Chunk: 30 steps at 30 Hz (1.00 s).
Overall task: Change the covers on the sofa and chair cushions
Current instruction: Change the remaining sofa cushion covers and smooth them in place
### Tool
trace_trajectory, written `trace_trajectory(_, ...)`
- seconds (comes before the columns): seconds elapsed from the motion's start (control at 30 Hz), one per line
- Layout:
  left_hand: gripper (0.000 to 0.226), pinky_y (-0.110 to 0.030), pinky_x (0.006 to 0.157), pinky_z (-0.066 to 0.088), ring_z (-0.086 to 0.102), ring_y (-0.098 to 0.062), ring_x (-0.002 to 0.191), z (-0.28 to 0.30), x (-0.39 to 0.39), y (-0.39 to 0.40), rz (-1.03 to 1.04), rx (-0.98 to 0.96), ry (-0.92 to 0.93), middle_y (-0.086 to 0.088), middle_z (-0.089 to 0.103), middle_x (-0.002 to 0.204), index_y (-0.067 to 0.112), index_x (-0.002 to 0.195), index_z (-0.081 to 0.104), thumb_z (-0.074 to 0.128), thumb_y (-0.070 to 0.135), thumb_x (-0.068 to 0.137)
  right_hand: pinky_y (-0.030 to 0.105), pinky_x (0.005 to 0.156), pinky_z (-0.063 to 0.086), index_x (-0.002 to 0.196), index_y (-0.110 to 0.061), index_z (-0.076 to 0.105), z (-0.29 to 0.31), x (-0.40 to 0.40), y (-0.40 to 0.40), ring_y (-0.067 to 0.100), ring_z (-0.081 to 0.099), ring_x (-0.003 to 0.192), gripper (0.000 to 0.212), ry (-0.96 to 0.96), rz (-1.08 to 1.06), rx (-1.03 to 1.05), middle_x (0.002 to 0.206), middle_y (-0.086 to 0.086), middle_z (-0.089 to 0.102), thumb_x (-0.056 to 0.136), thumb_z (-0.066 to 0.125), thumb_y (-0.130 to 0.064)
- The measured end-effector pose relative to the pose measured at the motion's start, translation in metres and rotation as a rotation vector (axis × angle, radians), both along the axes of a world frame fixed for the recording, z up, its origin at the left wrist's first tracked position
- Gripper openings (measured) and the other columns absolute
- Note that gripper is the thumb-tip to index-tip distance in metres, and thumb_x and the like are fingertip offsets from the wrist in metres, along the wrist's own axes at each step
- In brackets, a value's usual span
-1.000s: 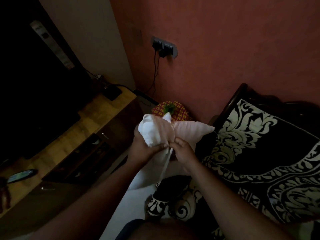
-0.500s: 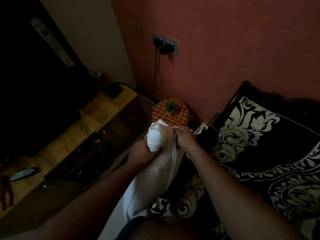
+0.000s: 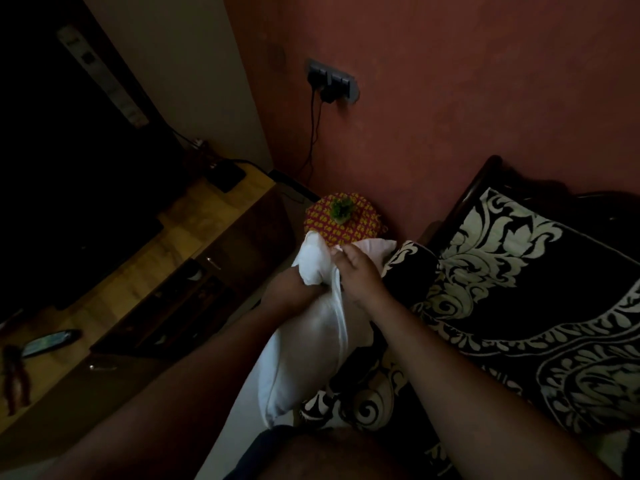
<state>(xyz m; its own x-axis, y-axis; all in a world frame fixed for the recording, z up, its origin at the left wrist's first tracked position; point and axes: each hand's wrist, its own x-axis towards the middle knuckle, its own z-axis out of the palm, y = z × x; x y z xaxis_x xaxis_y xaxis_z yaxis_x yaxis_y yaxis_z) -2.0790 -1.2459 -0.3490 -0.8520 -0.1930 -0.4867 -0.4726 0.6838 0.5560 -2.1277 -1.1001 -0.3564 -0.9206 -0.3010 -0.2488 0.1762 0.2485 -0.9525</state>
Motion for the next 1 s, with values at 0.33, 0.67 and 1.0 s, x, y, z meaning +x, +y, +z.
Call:
trace_trajectory(0.33,0.035,-0.036,0.094,0.055,0.071,-0.012,0.101,-0.002,0.000,0.003,0.634,0.494,0.379,0.004,0.075,0.109,0.024,0.117,0.071,0.080,0.031,0.083,0.035,0.069,0.046,0.083,-0.017,0.058,-0.053,0.072,0.028,0.024,0.060,0.081,0.046,0.310,-0.112,0.437,0.086,0.003,0.063,0.098,0.036,-0.055)
trace_trajectory(0.67,0.034,-0.030,0.084,0.049,0.062,-0.038,0.119,0.014,-0.026,0.001,1.042,0.269,0.372,-0.021,0.064,0.128,0.000,0.129,0.060,0.056,0.020,0.102,0.039,0.064,0.044,0.072,-0.014,0.049,0.008,0.092,-0.020,0.019,0.057,0.063,0.044,0.211,0.007,0.200,0.060,-0.002,0.052,0.100,0.045,-0.048)
trace_trajectory(1.0,0.099,-0.045,0.101,0.053,0.067,-0.025,0.117,-0.002,0.026,0.017,0.430,0.774,0.033,-0.002,0.067,0.133,0.017,0.146,0.048,0.089,0.061,0.067,0.025,0.079,0.048,0.095,-0.011,0.061,-0.014,0.032,0.021,0.008,0.059,0.084,0.031,-0.095,-0.359,-0.132,0.089,0.002,0.067,0.104,0.051,-0.039)
